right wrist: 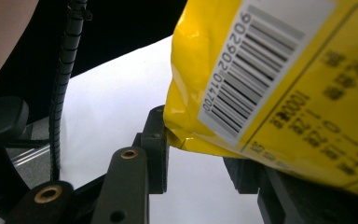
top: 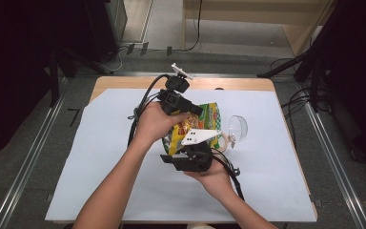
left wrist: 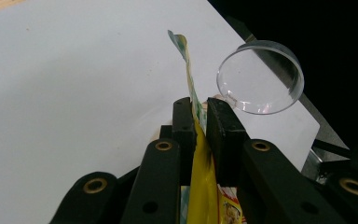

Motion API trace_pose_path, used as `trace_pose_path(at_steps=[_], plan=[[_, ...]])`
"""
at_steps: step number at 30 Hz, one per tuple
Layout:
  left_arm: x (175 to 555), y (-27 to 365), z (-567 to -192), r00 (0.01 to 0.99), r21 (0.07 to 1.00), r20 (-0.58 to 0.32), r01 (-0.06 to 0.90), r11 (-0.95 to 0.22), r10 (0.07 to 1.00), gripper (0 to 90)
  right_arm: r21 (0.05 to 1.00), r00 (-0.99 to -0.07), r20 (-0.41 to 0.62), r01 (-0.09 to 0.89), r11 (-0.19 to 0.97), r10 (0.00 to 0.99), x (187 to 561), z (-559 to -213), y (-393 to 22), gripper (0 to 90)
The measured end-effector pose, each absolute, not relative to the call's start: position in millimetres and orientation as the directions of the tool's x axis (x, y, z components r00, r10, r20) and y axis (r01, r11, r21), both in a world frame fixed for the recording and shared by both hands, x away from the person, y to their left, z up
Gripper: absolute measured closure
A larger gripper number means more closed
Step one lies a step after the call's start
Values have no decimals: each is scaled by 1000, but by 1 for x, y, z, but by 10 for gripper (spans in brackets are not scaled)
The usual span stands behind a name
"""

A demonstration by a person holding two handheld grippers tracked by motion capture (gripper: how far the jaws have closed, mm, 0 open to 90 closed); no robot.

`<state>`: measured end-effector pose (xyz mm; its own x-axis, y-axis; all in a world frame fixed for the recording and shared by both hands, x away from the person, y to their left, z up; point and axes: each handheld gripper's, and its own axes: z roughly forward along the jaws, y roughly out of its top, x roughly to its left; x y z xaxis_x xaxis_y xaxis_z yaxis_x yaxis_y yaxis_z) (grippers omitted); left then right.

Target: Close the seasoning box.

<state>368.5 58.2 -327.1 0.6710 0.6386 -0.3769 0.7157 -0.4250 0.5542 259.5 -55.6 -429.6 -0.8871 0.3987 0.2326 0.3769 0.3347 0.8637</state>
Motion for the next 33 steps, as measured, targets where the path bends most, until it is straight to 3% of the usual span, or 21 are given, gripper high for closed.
trace_pose_path(at_steps=[33], plan=[[370,53,-323,675,556,-367,711,-431,640,824,864,-882,252,390,318,398,261,-427,-58,635]])
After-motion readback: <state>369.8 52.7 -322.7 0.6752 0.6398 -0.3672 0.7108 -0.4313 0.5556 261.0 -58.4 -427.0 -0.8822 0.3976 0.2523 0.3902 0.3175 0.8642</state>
